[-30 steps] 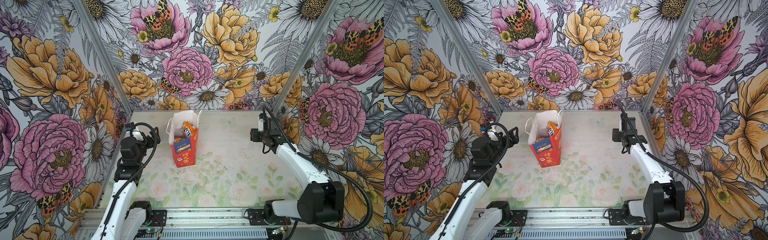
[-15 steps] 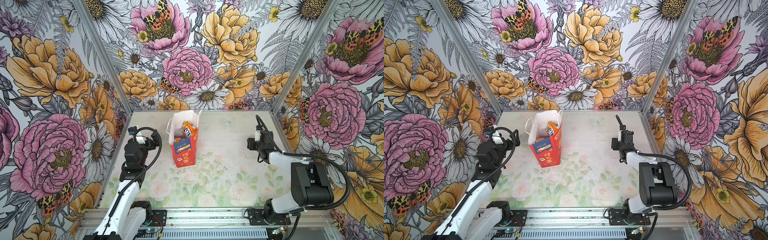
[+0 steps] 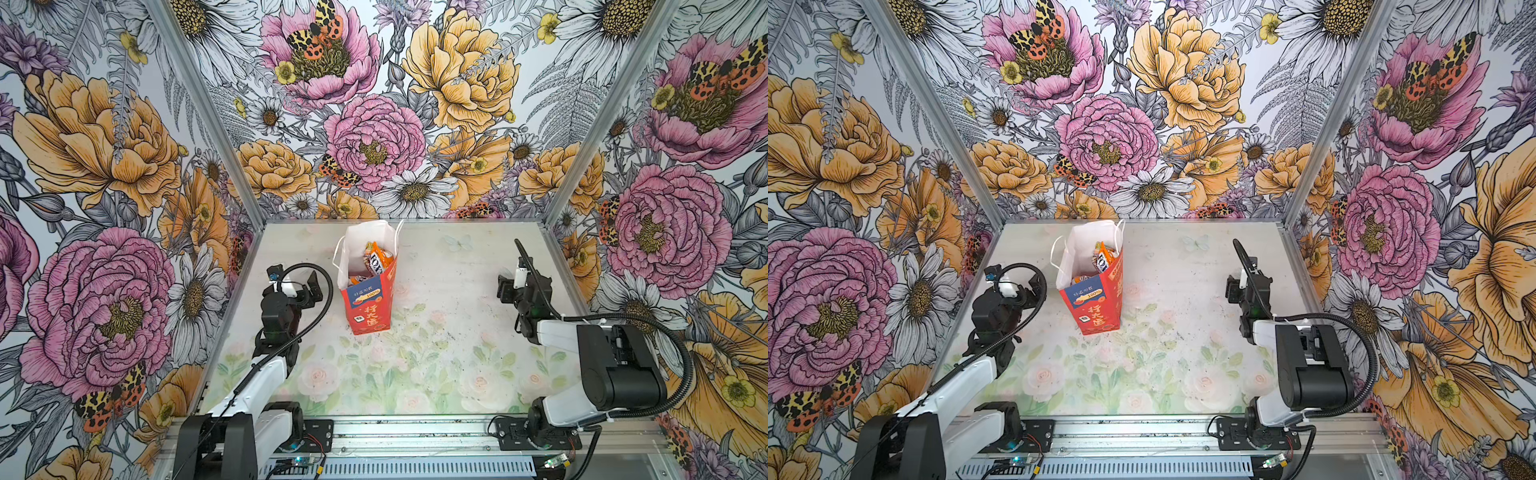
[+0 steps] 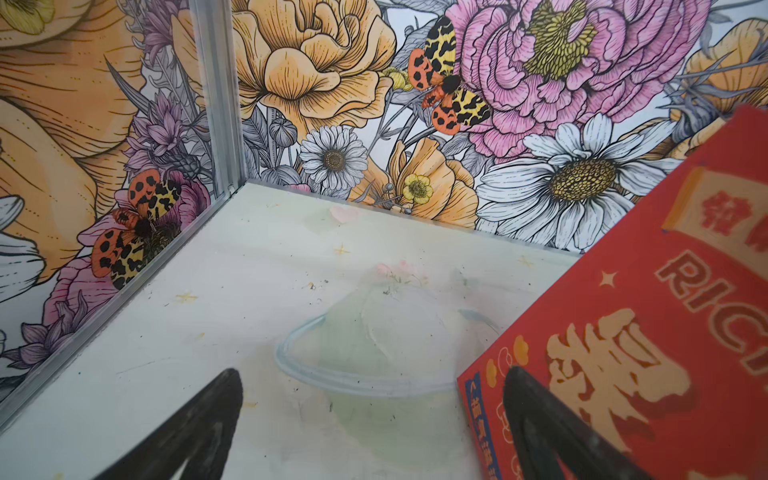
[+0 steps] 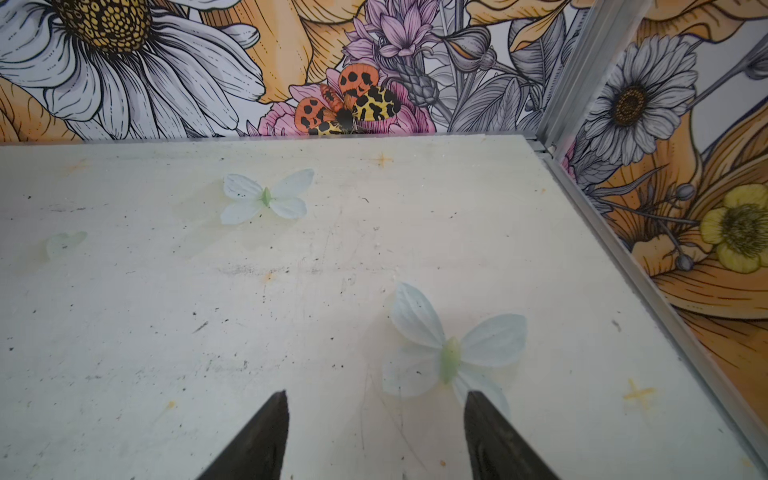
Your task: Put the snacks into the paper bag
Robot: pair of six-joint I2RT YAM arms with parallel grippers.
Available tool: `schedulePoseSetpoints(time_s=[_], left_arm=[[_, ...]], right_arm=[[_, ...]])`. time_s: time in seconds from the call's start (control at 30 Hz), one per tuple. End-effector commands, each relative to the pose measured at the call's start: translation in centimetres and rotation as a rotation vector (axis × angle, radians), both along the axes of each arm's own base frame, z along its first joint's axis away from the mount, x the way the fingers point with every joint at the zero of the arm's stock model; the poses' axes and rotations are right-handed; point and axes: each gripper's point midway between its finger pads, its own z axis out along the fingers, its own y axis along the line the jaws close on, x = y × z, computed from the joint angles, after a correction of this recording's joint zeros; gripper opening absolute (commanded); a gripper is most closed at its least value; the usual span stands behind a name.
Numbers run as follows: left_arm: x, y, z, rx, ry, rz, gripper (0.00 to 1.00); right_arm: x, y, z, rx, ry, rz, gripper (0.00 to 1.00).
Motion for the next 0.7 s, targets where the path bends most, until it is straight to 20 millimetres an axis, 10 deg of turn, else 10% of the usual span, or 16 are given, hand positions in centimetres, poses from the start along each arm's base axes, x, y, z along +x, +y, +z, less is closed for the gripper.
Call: schedulePoseSetpoints(time_s=[0.0, 0.67], left_arm=[[0.3, 0.6, 1.5, 0.055, -0.101, 0.017, 0.99], [2.7, 2.1, -4.6, 0.077, -0.077, 0.053, 0.99]], right_arm=[[-0.1, -0.5, 1.6, -0.024, -0.135, -0.023, 0.71], [-0.1, -0.4, 1.5, -0.023, -0.123, -0.026, 0.81]])
